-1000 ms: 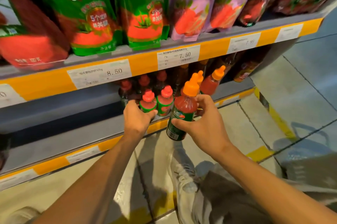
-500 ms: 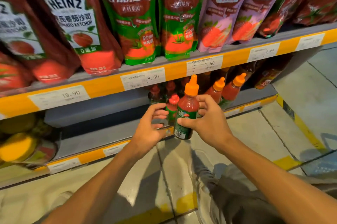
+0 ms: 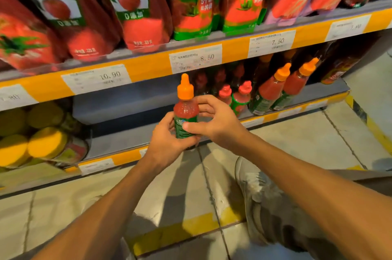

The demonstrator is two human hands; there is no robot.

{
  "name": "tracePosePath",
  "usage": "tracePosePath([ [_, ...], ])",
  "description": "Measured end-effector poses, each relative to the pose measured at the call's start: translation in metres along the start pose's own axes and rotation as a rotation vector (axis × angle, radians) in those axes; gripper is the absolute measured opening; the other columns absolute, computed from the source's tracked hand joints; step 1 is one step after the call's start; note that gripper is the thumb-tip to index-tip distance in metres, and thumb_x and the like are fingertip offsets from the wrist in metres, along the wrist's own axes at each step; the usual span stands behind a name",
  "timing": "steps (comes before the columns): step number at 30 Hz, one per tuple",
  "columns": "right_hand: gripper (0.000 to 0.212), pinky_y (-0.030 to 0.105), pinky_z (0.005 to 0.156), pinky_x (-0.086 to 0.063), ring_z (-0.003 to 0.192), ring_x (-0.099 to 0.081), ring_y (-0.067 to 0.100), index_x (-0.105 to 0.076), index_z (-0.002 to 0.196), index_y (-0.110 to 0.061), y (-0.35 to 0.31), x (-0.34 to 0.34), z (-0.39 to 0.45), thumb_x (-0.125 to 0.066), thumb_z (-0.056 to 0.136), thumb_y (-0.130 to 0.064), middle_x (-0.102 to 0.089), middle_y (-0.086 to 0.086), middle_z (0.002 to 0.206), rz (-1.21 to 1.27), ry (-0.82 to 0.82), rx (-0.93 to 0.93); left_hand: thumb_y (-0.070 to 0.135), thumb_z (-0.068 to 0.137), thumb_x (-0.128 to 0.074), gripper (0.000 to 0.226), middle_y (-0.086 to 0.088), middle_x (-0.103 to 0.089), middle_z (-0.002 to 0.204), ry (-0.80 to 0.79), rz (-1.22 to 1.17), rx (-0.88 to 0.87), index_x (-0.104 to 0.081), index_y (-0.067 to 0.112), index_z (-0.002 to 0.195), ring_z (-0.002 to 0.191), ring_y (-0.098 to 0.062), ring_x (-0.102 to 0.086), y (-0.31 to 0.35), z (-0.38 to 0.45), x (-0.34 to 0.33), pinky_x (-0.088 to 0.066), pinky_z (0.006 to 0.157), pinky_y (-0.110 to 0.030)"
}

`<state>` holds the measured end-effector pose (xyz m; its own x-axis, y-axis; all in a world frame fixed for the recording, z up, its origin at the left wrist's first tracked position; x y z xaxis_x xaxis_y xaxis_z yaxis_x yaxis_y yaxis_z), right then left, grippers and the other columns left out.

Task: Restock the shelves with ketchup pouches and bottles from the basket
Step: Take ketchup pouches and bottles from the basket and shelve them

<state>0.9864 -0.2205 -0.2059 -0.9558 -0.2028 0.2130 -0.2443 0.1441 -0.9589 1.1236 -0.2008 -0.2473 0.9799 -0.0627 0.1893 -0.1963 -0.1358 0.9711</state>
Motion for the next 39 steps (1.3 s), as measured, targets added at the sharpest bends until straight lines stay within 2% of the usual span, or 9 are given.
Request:
tracePosePath([
  [4,0.038,0.041,0.098,-0.051,0.107,-0.059,0.019,-0.056,0.119,-0.018,0.042,0.002,0.005,-0.073,0.085,-0.010,-0.061,0.001,0.114,-0.226,0.020,-0.069,0.008,0.067,-0.090,0.057,0.003,-0.072,0.106,0.113,0.052,0.092,-0.059,0.020,0.113,0.092,-0.006,-0.070,-0.030,0.004,0.032,-0.057,0.077,-0.018],
  [8,0.055,0.041,0.104,-0.046,0.127,-0.052,0.022,-0.048,0.142,-0.021,0.078,0.000,0.010,-0.061,0.089,-0.014,-0.055,0.002,0.140,-0.534,-0.050,-0.113,0.017,0.066,-0.092,0.052,0.002,-0.073,0.102,0.228,0.109,0.098,-0.062,0.018,0.108,0.090,-0.009,-0.072,-0.039,0.025,0.060,-0.062,0.080,-0.030],
  [11,0.058,0.042,0.105,-0.044,0.127,-0.049,0.028,-0.047,0.145,-0.012,0.083,-0.014,0.018,-0.062,0.089,-0.009,-0.055,0.009,0.138,-0.693,-0.085,0.007,0.028,0.063,-0.094,0.055,0.000,-0.074,0.100,0.311,0.188,0.088,-0.065,0.016,0.109,0.092,-0.014,-0.071,-0.029,0.051,0.071,-0.060,0.086,-0.039],
  [16,0.056,0.048,0.102,-0.041,0.123,-0.050,0.038,-0.048,0.145,-0.001,0.084,-0.031,0.037,-0.063,0.093,-0.012,-0.056,0.019,0.135,-0.852,-0.090,0.160,0.049,0.076,-0.081,0.037,0.007,-0.064,0.099,0.320,0.300,0.214,-0.066,0.021,0.094,0.092,-0.006,-0.060,-0.035,0.094,0.065,-0.038,0.061,-0.002],
  [17,0.056,0.048,0.103,-0.041,0.124,-0.049,0.038,-0.046,0.146,-0.001,0.086,-0.032,0.041,-0.062,0.094,-0.015,-0.055,0.019,0.137,-0.871,-0.090,0.177,0.054,0.079,-0.076,0.042,0.006,-0.061,0.105,0.312,0.343,0.227,-0.067,0.019,0.101,0.094,-0.007,-0.057,-0.035,0.102,0.063,-0.036,0.062,-0.002],
  [19,0.058,0.047,0.106,-0.039,0.129,-0.046,0.037,-0.042,0.150,-0.004,0.093,-0.035,0.050,-0.059,0.097,-0.021,-0.051,0.017,0.143,-0.908,-0.104,0.180,0.059,0.079,-0.073,0.066,0.005,-0.058,0.131,0.311,0.411,0.170,-0.059,0.020,0.129,0.117,-0.013,-0.054,-0.028,0.119,0.060,-0.035,0.087,-0.006],
  [22,0.059,0.044,0.111,-0.035,0.134,-0.041,0.036,-0.039,0.152,-0.007,0.106,-0.036,0.059,-0.057,0.099,-0.027,-0.046,0.017,0.149,-0.918,-0.121,0.156,0.054,0.069,-0.085,0.085,-0.002,-0.056,0.144,0.453,0.479,0.020,-0.053,0.017,0.138,0.133,-0.020,-0.050,-0.004,0.132,0.066,-0.040,0.110,-0.028],
  [32,0.059,0.036,0.111,-0.036,0.137,-0.038,0.030,-0.039,0.154,-0.011,0.128,-0.037,0.075,-0.052,0.102,-0.035,-0.043,0.015,0.152,-0.956,-0.106,0.138,0.039,0.067,-0.091,0.086,-0.004,-0.058,0.140,0.451,0.471,-0.111,-0.051,0.012,0.138,0.131,-0.018,-0.053,-0.005,0.165,0.054,-0.044,0.107,-0.030],
  [39,0.057,0.036,0.111,-0.038,0.138,-0.035,0.027,-0.036,0.155,-0.015,0.128,-0.035,0.081,-0.050,0.103,-0.034,-0.041,0.008,0.151,-0.931,-0.102,0.099,0.009,0.069,-0.090,0.073,-0.013,-0.063,0.132,0.411,0.320,-0.150,-0.054,0.001,0.132,0.124,-0.026,-0.058,-0.011,0.161,0.052,-0.050,0.102,-0.040],
])
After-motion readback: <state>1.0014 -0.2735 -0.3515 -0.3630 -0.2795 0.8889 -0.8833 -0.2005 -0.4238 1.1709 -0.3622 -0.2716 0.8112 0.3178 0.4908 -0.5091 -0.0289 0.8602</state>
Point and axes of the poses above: each hand's wrist, its own z-axis towards the middle knuckle, its own x-axis out of the back of the hand, y = z × x, the point moved 10 cm from there along z, towards the middle knuckle
